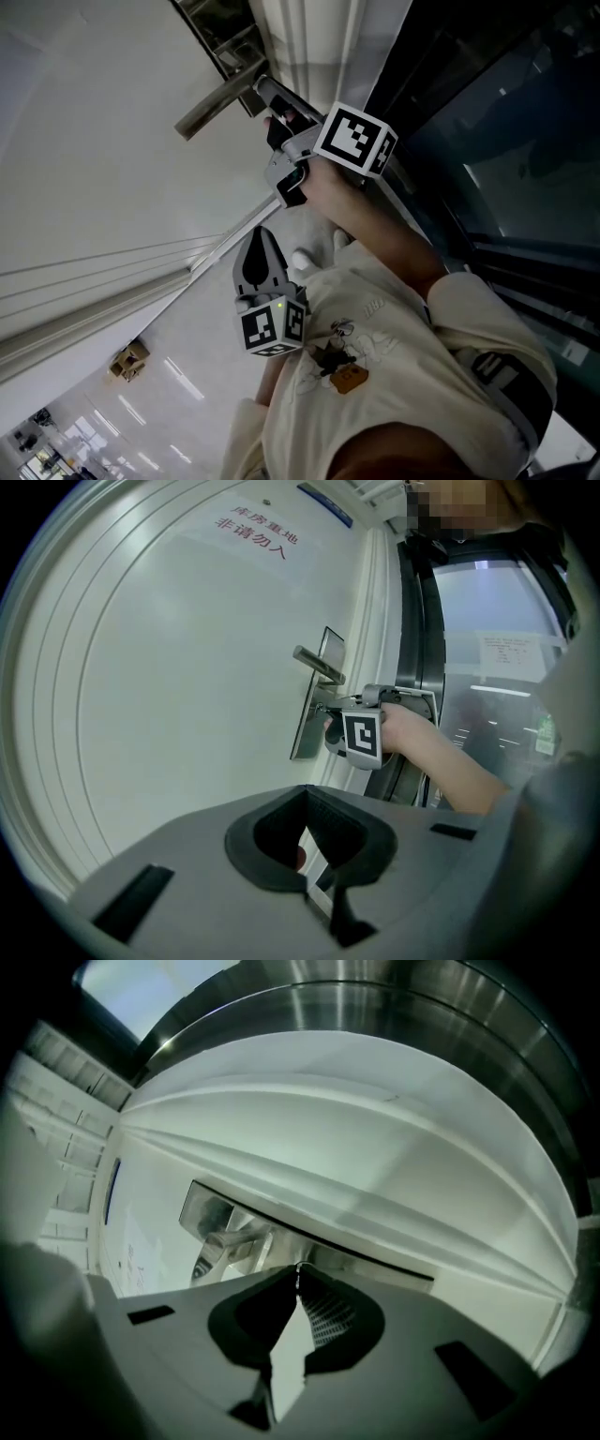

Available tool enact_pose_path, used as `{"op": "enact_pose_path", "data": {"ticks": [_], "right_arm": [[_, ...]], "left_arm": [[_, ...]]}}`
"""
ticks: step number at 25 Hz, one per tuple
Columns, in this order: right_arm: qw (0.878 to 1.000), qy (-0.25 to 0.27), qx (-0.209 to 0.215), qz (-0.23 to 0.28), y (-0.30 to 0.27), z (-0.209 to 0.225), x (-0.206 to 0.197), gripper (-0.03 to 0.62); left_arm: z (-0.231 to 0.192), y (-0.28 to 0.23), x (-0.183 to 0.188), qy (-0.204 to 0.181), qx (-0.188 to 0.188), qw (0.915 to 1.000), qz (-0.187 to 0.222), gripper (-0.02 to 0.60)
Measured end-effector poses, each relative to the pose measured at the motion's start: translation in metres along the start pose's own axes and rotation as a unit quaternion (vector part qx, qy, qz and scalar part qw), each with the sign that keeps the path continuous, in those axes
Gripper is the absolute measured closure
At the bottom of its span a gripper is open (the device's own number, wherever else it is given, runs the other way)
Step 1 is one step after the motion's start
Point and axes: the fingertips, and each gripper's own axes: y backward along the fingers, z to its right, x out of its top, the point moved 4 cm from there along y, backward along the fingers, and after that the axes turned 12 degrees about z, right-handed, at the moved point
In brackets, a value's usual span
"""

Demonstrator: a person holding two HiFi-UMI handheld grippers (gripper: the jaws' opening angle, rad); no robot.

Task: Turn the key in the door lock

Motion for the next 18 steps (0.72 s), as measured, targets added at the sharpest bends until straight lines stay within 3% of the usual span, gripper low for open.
{"op": "enact_pose_path", "data": {"ticks": [6, 13, 18], "right_arm": [[0.994, -0.108, 0.003, -0.003, 0.001, 0.006, -0.003, 0.572], [0.970, -0.243, -0.005, 0.002, 0.002, 0.014, -0.005, 0.571], [0.966, -0.258, -0.002, 0.002, 0.002, 0.014, -0.005, 0.569]], "left_arm": [[0.002, -0.001, 0.002, -0.004, -0.002, 1.0000, 0.001, 0.575], [0.006, -0.004, 0.001, -0.008, -0.008, 0.9999, -0.002, 0.575], [0.006, -0.004, 0.001, -0.009, -0.006, 0.9999, -0.003, 0.575]]}}
